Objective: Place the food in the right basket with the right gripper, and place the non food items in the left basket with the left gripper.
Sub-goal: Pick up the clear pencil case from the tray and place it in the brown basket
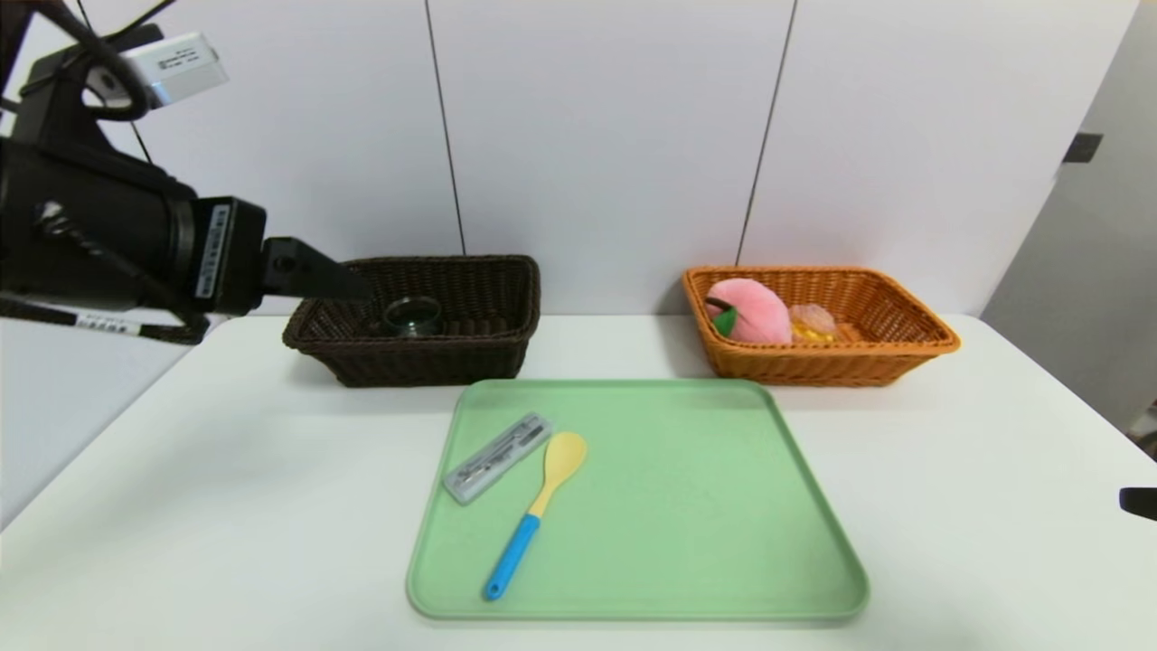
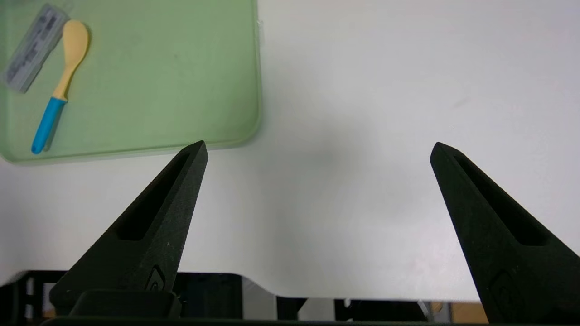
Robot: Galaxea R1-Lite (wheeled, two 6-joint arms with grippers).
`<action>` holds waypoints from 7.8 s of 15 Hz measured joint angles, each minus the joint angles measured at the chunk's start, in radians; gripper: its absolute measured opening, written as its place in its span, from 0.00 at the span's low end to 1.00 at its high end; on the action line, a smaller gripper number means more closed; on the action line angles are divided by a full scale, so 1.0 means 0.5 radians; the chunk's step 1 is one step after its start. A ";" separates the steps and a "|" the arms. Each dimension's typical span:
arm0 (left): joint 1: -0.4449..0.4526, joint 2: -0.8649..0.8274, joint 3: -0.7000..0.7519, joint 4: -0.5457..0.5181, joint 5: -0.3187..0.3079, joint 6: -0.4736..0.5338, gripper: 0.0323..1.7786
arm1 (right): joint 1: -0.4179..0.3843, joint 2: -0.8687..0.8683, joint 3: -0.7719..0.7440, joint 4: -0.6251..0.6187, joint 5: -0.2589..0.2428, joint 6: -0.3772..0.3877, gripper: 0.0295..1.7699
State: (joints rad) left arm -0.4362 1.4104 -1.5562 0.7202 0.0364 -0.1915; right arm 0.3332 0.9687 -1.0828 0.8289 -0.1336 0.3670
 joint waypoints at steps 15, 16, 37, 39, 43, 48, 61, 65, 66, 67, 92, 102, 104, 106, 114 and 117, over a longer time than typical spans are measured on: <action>-0.419 -0.080 0.311 0.222 0.010 -0.009 0.95 | -0.025 -0.040 0.144 -0.169 -0.082 -0.340 0.96; -0.433 -0.014 0.294 0.187 -0.009 0.004 0.95 | -0.025 -0.038 0.148 -0.169 -0.091 -0.343 0.96; 0.065 0.553 0.772 -0.860 -0.904 0.999 0.95 | -0.083 0.095 0.053 -0.245 -0.073 -0.323 0.96; 0.086 0.646 0.775 -0.896 -0.900 1.071 0.95 | -0.084 0.094 0.060 -0.245 -0.071 -0.304 0.96; 0.107 0.826 0.765 -0.982 -0.856 1.189 0.95 | -0.084 0.091 0.060 -0.246 -0.071 -0.235 0.96; 0.114 0.970 0.757 -1.139 -0.760 1.203 0.95 | -0.085 0.097 0.094 -0.431 -0.045 -0.236 0.96; 0.106 1.092 0.747 -1.194 -0.707 1.198 0.95 | -0.085 0.137 0.162 -0.453 -0.031 -0.237 0.96; 0.103 1.111 0.747 -1.214 -0.700 1.201 0.95 | -0.085 0.137 0.168 -0.454 -0.033 -0.237 0.96; 0.102 1.112 0.749 -1.214 -0.700 1.200 0.95 | -0.085 0.137 0.168 -0.454 -0.034 -0.237 0.96; 0.099 1.112 0.755 -1.214 -0.700 1.199 0.95 | -0.085 0.137 0.168 -0.453 -0.034 -0.237 0.96; 0.020 0.760 0.744 -1.183 -0.697 1.013 0.31 | -0.085 0.052 0.228 -0.450 -0.043 -0.232 0.96; 0.068 0.644 -0.108 -0.686 -0.209 0.483 0.31 | -0.084 0.065 0.306 -0.454 -0.036 -0.082 0.96; 0.122 0.775 -0.360 -0.462 -0.115 0.478 0.31 | -0.084 0.071 0.313 -0.453 -0.035 -0.024 0.96; 0.194 0.954 -0.655 -0.240 -0.041 0.466 0.31 | -0.088 0.078 0.312 -0.451 -0.040 -0.007 0.96; 0.603 1.306 -0.837 -0.126 0.017 0.411 0.31 | -0.169 0.151 0.327 -0.450 -0.034 -0.001 0.96; 0.650 1.357 -0.823 -0.133 0.012 0.416 0.31 | -0.170 0.173 0.323 -0.453 -0.037 0.002 0.96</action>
State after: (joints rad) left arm -0.1111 2.0887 -1.9677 0.6536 0.0423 0.0164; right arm 0.2481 1.0553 -0.9213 0.6023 -0.1523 0.3679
